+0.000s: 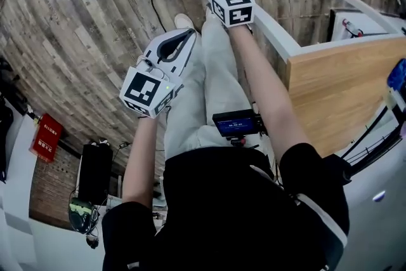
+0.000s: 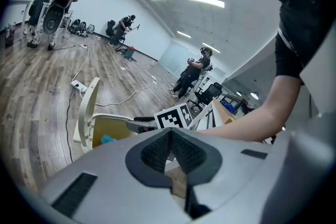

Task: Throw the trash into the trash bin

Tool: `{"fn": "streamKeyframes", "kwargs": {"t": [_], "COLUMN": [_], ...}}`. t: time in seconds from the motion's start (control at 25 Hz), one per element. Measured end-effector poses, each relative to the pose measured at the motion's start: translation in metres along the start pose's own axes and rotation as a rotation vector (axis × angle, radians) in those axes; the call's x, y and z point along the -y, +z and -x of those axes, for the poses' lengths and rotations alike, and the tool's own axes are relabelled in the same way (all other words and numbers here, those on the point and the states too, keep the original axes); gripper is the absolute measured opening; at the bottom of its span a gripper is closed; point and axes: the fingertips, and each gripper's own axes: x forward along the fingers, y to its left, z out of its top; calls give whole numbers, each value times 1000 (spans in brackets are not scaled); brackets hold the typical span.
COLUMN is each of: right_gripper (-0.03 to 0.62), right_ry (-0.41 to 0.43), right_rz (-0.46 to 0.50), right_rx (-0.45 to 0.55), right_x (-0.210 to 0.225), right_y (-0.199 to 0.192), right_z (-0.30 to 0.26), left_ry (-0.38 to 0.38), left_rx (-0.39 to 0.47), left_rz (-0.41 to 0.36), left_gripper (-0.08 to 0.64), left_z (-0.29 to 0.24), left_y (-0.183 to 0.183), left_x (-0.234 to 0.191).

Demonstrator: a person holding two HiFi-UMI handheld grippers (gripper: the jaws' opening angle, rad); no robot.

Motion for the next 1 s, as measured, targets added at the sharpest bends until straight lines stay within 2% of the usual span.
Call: {"fn": "streamKeyframes", "kwargs": {"t": [0.2,0.4,0.52,0.6,0.84,1.0], "right_gripper": [153,152,130,20,-2,-2], "right_ry": [8,15,18,-3,16,59], "right_rz": [15,36,61,112,155,152], "right_rx": [-6,23,73,128,292,389], "right_x": [0,-12,-30,-41,-101,-151], "right_y": [10,38,77,114,209,239], "right_z": [8,41,80,112,231,301], "left_ry": [13,29,19,10,16,28], "left_rx": [9,29,65,107,217,280], "left_rz": [-26,-96,-149,-190,-275,-327], "left_gripper": [-5,-5,-5,-5,-5,-5], "left_z": [-1,3,15,25,79,117], "left_y": [13,33,59,82,133,152], "left_x": [-1,14,38,55,116,148]}}
